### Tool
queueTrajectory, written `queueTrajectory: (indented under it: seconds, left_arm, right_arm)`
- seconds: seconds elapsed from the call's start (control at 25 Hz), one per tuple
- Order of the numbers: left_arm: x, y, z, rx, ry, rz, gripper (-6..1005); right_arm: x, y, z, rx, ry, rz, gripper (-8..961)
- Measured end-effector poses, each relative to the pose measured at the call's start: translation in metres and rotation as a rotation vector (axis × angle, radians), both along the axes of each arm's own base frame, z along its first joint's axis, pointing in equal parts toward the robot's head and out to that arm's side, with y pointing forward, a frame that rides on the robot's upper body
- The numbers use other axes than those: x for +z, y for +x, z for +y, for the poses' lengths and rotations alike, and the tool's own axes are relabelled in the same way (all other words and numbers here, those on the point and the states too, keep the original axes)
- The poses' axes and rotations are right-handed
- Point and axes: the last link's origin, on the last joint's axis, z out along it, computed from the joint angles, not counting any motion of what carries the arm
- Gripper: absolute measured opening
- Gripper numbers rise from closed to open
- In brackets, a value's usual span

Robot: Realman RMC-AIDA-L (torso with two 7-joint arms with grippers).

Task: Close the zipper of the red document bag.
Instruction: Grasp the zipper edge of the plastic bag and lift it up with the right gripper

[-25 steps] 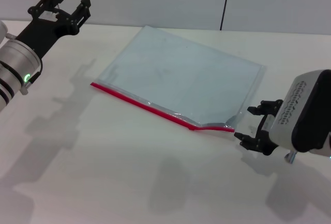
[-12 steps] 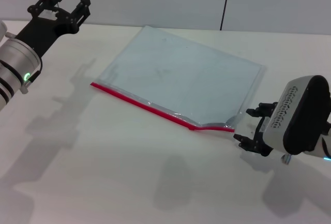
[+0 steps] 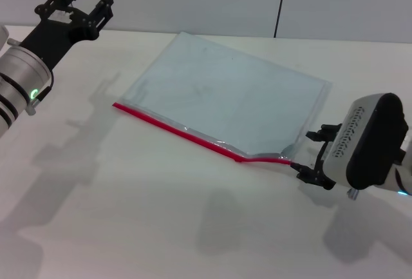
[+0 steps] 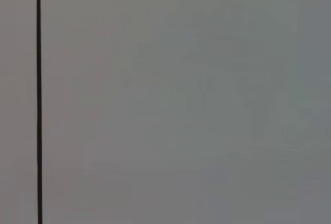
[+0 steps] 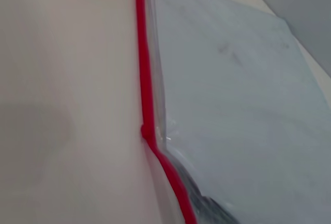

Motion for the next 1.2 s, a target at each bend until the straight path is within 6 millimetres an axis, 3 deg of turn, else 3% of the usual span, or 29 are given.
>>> queueTrajectory:
  seconds: [1.2]
  left_arm:
    - [-0.002,0.005,0.003,-0.013,-0.004,0.006,618]
  right_arm:
    - [-0.022,-0.011,0.024,0.047,-0.037,-0.032,653]
